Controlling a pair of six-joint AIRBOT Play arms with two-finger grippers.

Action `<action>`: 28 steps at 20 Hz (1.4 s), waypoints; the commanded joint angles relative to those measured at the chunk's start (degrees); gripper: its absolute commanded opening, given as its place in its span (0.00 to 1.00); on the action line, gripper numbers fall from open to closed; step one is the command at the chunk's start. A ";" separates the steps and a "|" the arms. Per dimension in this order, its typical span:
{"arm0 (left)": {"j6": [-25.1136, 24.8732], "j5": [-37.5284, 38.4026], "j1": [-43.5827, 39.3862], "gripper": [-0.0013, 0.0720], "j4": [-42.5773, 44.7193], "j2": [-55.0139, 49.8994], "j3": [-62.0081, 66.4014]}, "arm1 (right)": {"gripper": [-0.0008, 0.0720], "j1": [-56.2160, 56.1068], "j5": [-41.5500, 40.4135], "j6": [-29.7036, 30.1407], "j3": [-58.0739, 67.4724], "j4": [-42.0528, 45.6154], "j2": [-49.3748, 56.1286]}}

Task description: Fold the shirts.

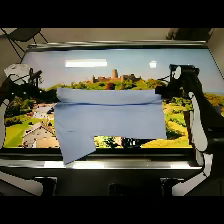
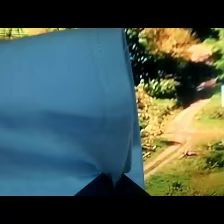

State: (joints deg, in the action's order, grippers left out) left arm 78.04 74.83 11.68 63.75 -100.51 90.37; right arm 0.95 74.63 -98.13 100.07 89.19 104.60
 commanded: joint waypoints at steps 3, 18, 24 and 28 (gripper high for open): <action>2.60 5.66 -0.68 0.06 1.25 -0.92 -0.63 | 0.08 -0.09 6.38 1.27 -0.15 -5.64 2.86; -2.12 6.58 10.51 0.73 1.11 20.22 -36.33 | 0.59 15.17 19.19 4.96 -15.15 -9.73 -11.10; -6.75 0.00 9.88 0.72 -5.92 23.85 -50.93 | 0.59 15.17 13.86 6.91 -25.22 -10.12 -16.06; -6.03 -2.10 8.59 0.61 -5.95 23.85 -53.16 | 0.62 15.17 12.11 7.82 -29.38 -11.85 -18.08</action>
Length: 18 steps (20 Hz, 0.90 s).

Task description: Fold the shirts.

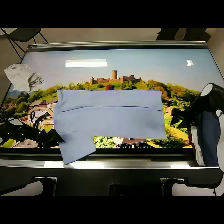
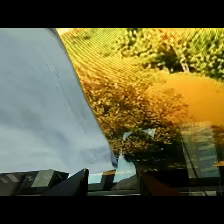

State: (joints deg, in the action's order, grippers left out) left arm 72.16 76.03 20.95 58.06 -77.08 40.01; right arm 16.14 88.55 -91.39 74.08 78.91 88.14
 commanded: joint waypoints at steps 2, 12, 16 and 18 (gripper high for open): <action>-0.15 -3.96 -0.68 0.41 -0.26 0.39 -3.76 | 0.70 -0.02 -4.74 1.22 -8.13 -3.30 -3.23; -0.24 -4.11 -0.66 0.06 -0.28 0.48 -3.85 | 0.65 -0.04 -17.81 2.69 -21.53 -11.02 -3.50; -1.53 -3.72 -0.66 0.06 -0.26 0.68 -2.19 | 0.08 -0.02 -18.01 2.82 -21.49 -11.34 -3.80; -1.73 -3.23 -0.66 0.06 -0.28 1.92 1.51 | 0.08 -0.02 -18.01 4.24 -21.20 -10.95 -4.85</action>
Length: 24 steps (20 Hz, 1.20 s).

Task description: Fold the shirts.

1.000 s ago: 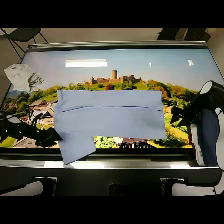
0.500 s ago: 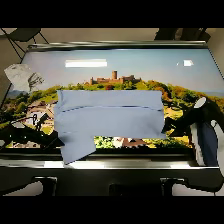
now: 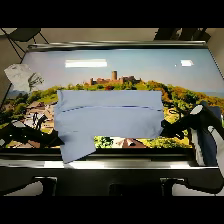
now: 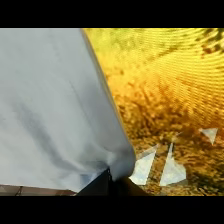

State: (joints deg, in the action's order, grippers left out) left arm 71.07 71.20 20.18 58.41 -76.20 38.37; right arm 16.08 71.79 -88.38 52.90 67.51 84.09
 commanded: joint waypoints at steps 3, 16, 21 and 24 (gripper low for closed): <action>-0.59 3.50 0.09 0.06 -0.63 3.61 11.45 | 0.07 0.04 -1.53 1.22 2.73 0.59 -3.37; 10.54 -0.96 -5.70 0.05 -2.10 -21.11 53.75 | 0.07 -10.25 -13.00 -10.78 42.14 9.53 16.57; 11.43 -0.04 -6.01 0.06 -2.32 -31.12 56.52 | 0.08 -10.25 -12.07 -11.52 43.60 7.26 23.74; 11.45 1.51 -6.58 0.11 -2.56 -33.66 56.52 | 0.08 -10.25 -11.58 -11.52 43.60 7.06 24.94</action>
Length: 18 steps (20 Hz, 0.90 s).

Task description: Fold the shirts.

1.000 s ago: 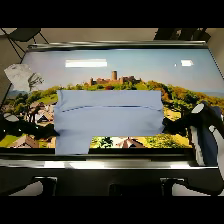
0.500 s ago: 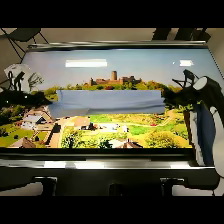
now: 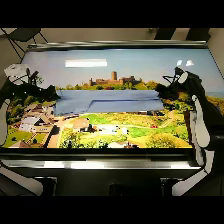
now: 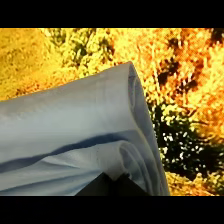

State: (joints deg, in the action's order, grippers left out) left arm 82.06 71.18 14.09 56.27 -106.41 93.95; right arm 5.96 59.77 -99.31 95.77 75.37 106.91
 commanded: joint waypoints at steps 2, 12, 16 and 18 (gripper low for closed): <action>0.46 2.45 -0.35 0.59 -0.44 -3.43 1.09 | 0.37 -0.02 0.63 -0.55 0.98 -1.20 1.38; -0.63 13.33 1.79 0.80 -0.68 3.26 7.98 | 0.95 13.14 12.63 7.45 1.62 -19.21 3.34; -0.70 13.27 -1.07 0.78 -3.74 8.17 7.98 | 0.95 11.02 14.12 9.11 1.62 -21.22 7.30; -1.05 13.20 -3.32 0.78 -5.05 10.12 7.98 | 0.94 9.40 13.25 9.11 1.64 -22.29 8.22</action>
State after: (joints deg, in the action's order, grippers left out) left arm 81.43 84.20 13.13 53.47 -99.24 101.80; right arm 16.73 72.51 -90.98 97.49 54.87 113.10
